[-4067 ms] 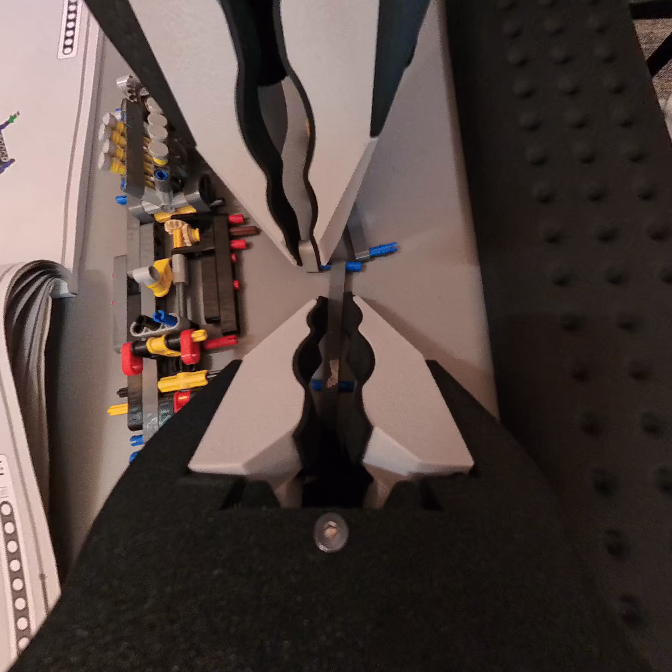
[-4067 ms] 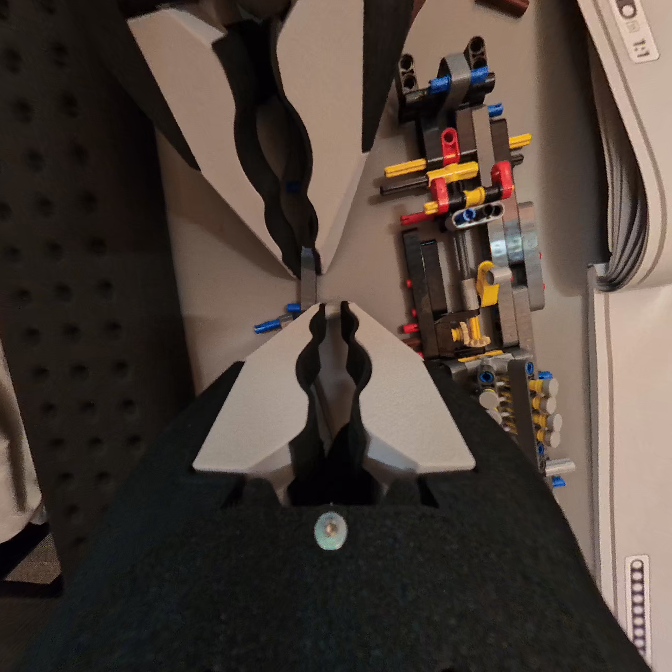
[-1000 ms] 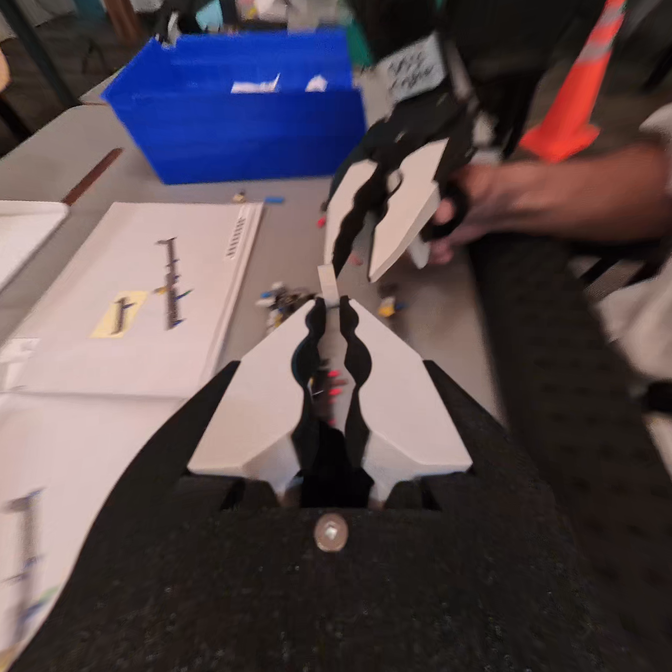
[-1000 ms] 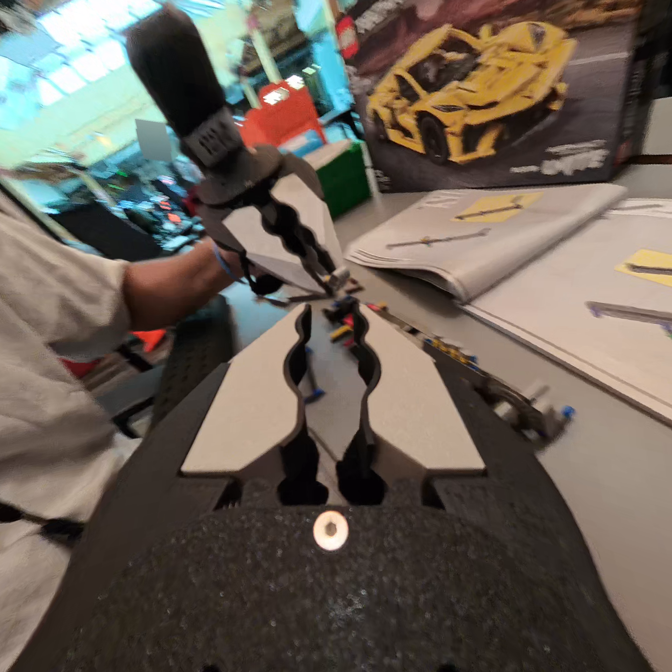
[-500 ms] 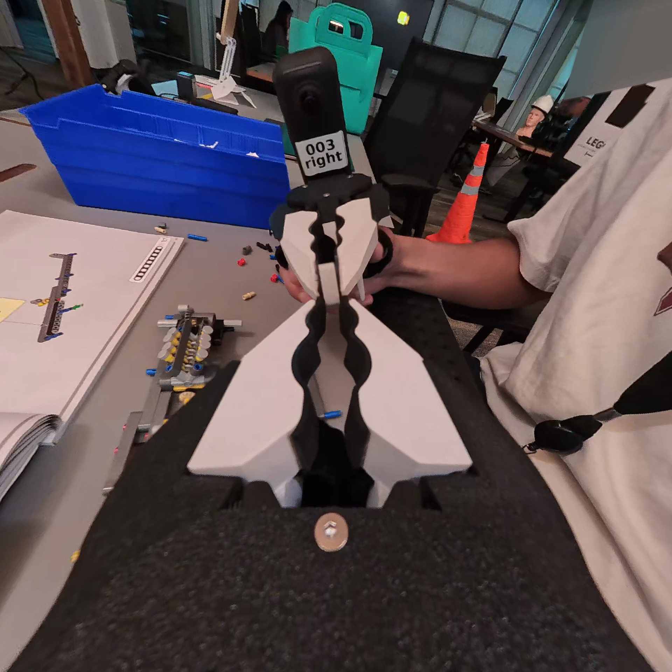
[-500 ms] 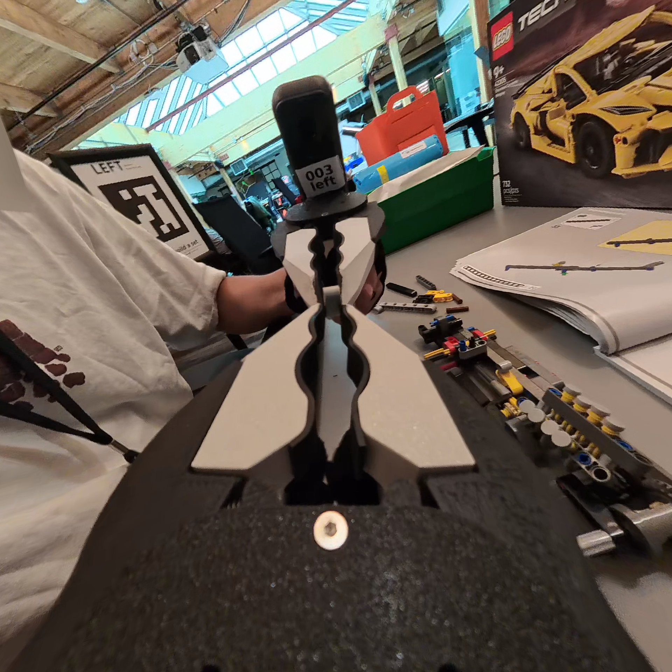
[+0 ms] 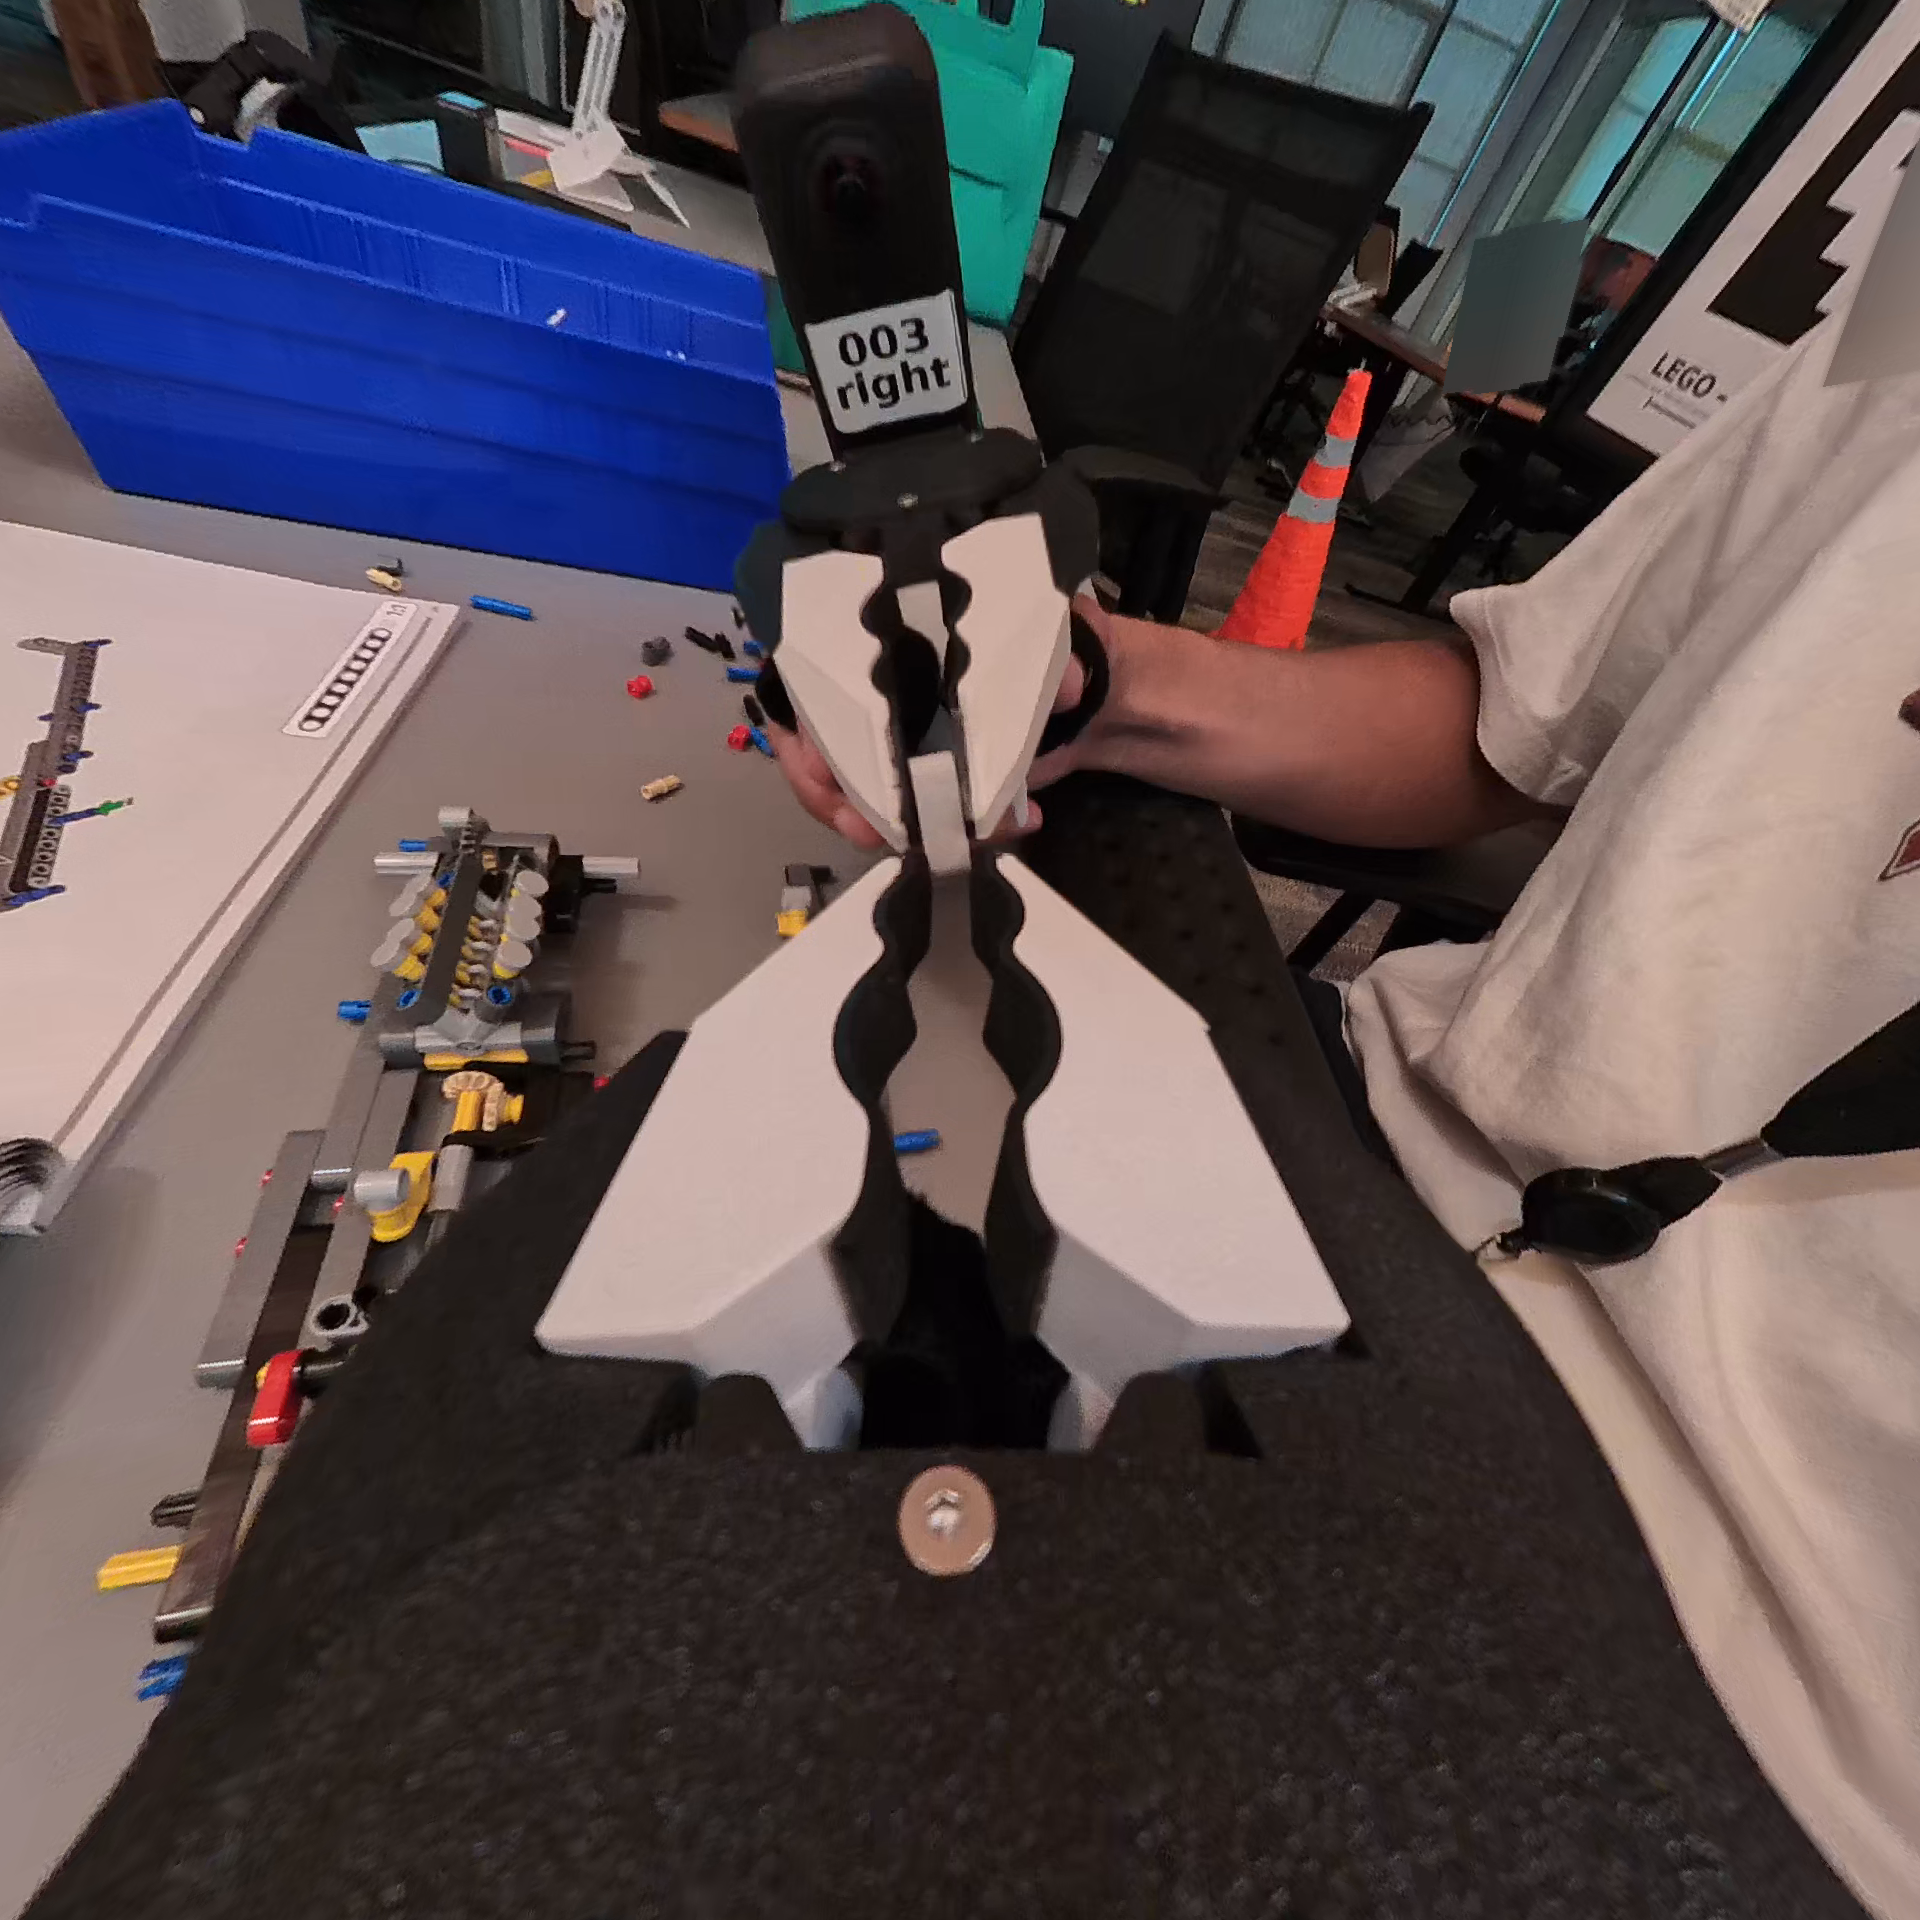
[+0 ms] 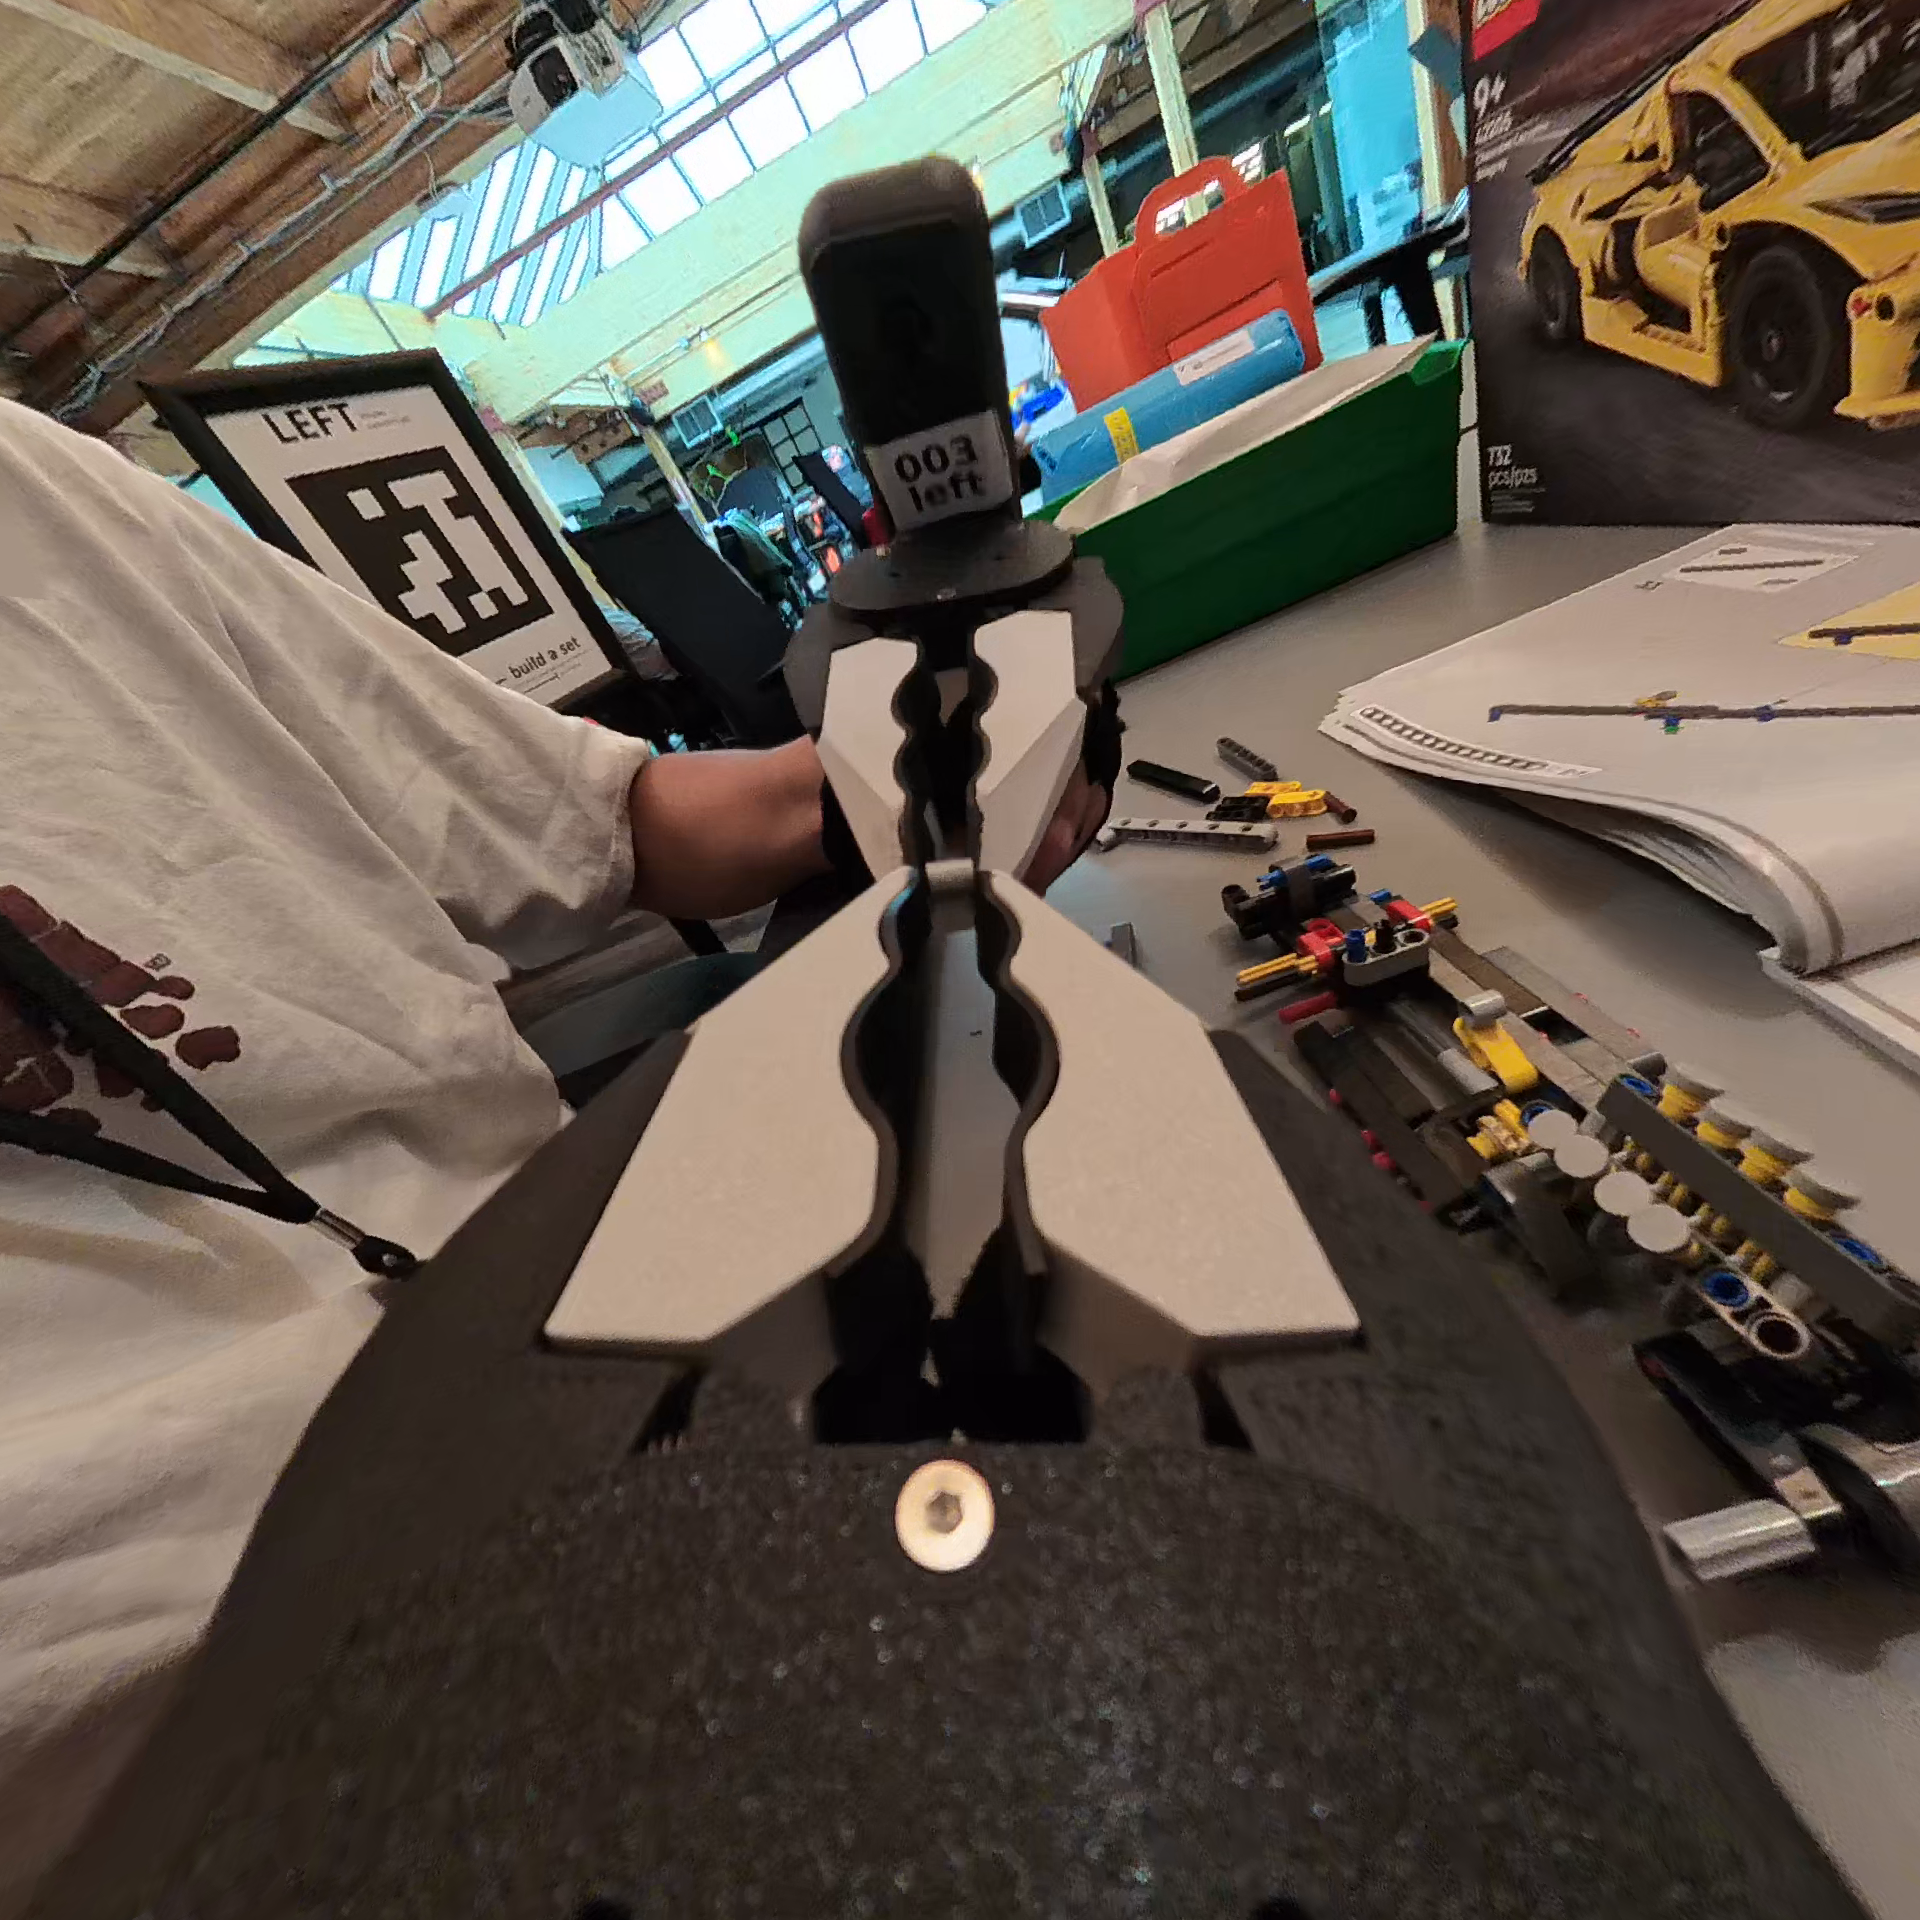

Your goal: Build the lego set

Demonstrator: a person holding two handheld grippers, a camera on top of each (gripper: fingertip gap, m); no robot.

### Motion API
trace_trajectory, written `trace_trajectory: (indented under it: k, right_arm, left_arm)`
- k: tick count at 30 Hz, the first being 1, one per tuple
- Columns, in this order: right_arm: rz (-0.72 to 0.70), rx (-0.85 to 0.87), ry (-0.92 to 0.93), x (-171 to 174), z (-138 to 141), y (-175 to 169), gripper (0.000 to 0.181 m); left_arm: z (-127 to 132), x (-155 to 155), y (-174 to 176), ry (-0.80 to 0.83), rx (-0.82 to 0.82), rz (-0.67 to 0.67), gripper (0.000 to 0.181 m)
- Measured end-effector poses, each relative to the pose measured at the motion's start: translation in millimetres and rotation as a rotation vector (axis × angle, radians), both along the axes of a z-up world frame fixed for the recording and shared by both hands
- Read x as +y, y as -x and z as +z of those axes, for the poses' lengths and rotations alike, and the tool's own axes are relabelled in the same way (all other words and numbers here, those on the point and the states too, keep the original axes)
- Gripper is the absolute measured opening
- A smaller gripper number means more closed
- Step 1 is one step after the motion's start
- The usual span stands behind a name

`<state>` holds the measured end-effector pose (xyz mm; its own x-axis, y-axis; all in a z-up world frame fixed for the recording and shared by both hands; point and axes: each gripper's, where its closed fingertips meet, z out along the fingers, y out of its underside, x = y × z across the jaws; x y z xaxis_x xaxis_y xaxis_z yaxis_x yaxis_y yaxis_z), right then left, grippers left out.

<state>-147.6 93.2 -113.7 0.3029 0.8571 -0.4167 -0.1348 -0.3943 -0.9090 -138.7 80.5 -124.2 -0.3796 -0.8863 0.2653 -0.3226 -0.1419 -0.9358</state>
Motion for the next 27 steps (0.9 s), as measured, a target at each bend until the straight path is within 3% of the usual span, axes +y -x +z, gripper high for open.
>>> trace_trajectory:
  k: [14,16,19,21,27]
  right_arm:
    - [0.017,-0.254,-0.114,-4.6,-28.2,11.0,0.007]
    - [0.013,-0.349,-0.106,-1.9,-40.8,11.9,0.006]
    - [-0.029,-0.591,-0.039,8.9,-77.4,4.8,0.006]
    - [-0.025,-0.7,0.006,13.2,-93.8,6.7,0.006]
    - [-0.031,-0.806,0.051,32.8,-110.2,6.9,0.007]
  left_arm:
    - [-22.8,1.3,14.7,-0.143,0.124,-0.066,0.007]
    - [-36.9,6.2,21.1,-0.196,0.19,-0.069,0.008]
    - [-74.9,37.0,38.5,-0.391,0.346,0.006,0.021]
    - [-92.5,40.5,46.7,-0.404,0.416,-0.006,0.027]
    - [-104.8,32.1,45.0,-0.41,0.437,-0.046,0.023]
